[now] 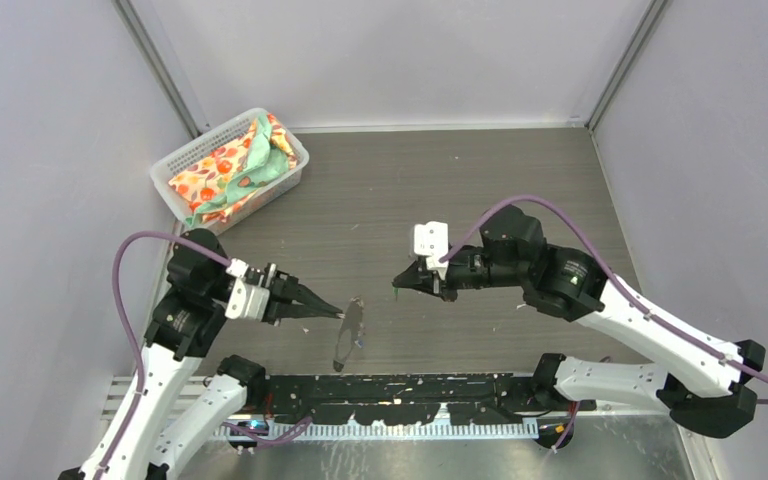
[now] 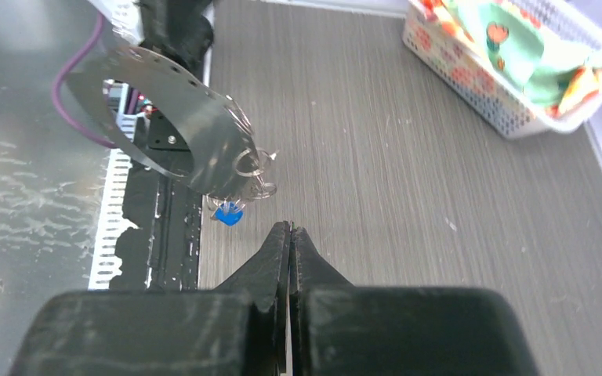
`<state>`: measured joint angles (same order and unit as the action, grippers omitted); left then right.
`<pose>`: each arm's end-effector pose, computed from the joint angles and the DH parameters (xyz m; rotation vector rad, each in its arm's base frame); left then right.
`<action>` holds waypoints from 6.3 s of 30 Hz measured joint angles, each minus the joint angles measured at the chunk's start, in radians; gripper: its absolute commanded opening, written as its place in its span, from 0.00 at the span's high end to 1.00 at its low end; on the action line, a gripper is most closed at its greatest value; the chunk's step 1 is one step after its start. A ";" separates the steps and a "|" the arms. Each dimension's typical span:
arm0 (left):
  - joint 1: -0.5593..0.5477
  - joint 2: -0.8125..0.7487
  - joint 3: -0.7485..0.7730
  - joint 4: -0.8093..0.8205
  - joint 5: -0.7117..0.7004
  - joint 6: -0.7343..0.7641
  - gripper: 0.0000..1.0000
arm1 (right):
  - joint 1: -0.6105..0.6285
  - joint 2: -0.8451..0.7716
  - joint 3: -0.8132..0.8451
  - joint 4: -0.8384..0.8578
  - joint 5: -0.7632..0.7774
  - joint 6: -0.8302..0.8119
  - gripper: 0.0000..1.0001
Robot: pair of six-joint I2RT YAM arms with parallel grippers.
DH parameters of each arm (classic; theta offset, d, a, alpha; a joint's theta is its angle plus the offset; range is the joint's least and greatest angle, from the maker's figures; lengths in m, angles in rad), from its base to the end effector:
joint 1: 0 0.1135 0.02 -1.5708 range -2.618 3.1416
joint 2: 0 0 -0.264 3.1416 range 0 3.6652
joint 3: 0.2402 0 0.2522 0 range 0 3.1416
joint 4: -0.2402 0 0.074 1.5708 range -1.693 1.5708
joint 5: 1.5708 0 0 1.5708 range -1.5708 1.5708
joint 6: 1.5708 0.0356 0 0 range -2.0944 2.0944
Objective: Put the keys on the keyring
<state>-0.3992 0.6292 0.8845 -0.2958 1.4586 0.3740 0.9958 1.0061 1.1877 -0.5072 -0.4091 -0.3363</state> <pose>0.0842 -0.0739 0.3856 1.5174 0.7803 -1.1727 0.1023 0.1838 0.4056 -1.4220 1.3433 0.8295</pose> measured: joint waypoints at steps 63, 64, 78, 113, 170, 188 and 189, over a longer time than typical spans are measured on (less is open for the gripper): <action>-0.014 0.110 0.114 0.031 0.090 -0.158 1.00 | 0.371 0.187 0.319 -0.144 0.103 -0.578 0.99; -0.014 0.110 0.114 0.031 0.090 -0.158 1.00 | 0.372 0.187 0.319 -0.144 0.103 -0.578 0.99; -0.014 0.106 0.114 0.031 0.090 -0.158 1.00 | 0.385 0.194 0.330 -0.145 0.112 -0.578 0.99; -0.018 0.098 0.114 0.031 0.056 -0.158 1.00 | 0.396 0.232 0.393 -0.159 0.118 -0.594 0.99; -0.028 0.162 0.151 0.030 0.053 -0.290 1.00 | 0.390 0.211 0.380 -0.202 0.192 -0.655 0.99; -0.033 0.167 0.166 0.030 0.056 -0.313 1.00 | 0.390 0.195 0.367 -0.197 0.163 -0.687 0.99; -0.033 0.167 0.166 0.030 0.056 -0.314 1.00 | 0.390 0.195 0.367 -0.197 0.161 -0.687 0.99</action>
<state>-0.4320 0.7963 1.0508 -0.2657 1.5146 0.0605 1.3857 1.2015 1.5551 -0.7044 -0.2478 -1.0233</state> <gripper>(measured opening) 0.009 0.020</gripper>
